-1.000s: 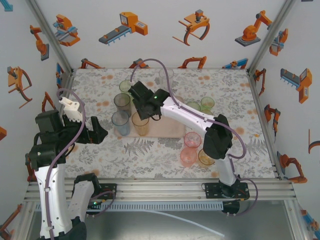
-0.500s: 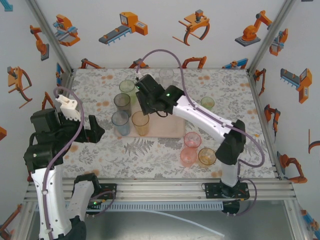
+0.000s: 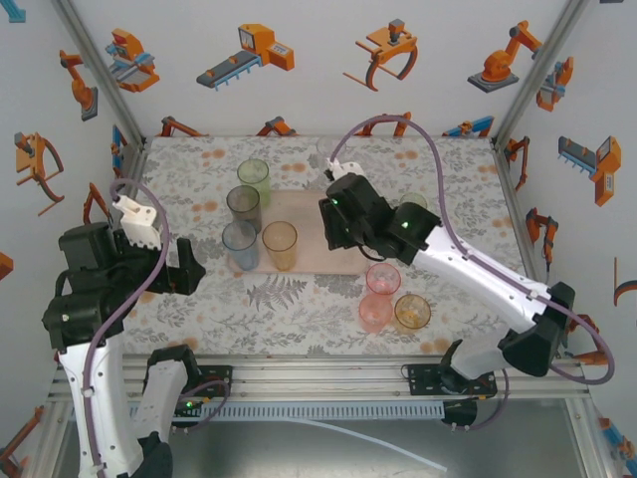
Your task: Place the glasses into the tray
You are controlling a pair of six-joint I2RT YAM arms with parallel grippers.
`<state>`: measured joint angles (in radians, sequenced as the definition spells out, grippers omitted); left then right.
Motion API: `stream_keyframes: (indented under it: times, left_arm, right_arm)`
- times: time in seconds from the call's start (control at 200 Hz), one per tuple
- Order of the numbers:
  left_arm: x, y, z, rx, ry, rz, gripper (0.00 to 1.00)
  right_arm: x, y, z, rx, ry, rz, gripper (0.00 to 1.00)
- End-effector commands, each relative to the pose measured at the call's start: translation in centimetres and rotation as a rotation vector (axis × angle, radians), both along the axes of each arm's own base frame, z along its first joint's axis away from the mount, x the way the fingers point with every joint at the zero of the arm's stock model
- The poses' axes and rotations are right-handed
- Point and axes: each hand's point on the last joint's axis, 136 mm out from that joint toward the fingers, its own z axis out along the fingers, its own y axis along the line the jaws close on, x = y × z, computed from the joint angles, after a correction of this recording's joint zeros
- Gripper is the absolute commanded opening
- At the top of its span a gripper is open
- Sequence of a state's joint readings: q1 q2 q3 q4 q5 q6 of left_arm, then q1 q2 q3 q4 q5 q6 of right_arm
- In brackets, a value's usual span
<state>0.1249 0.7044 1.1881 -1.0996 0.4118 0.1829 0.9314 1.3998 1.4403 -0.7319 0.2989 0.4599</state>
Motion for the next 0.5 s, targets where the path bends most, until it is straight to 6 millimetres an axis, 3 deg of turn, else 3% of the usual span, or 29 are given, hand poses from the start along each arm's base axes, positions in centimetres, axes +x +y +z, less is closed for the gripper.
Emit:
stream_keyframes:
  times: [0.0, 0.115, 0.22, 0.496]
  left_arm:
    - [0.2, -0.1, -1.4, 0.0, 0.045, -0.017, 0.97]
    - [0.7, -0.1, -1.7, -0.007, 0.062, -0.021, 0.97]
    - [1.1, 0.0, -1.8, -0.004, 0.072, -0.016, 0.97]
    - [1.4, 0.2, -1.5, -0.006, 0.055, -0.004, 0.97]
  right_arm:
    - [-0.9, -3.1, 1.0, 0.007, -0.009, -0.071, 0.47]
    - [-1.8, -5.4, 1.5, 0.008, 0.001, -0.096, 0.49]
    - [-1.2, -6.6, 2.0, 0.02, 0.014, -0.12, 0.49]
    - [4.8, -6.7, 3.9, 0.075, 0.047, -0.146, 0.51]
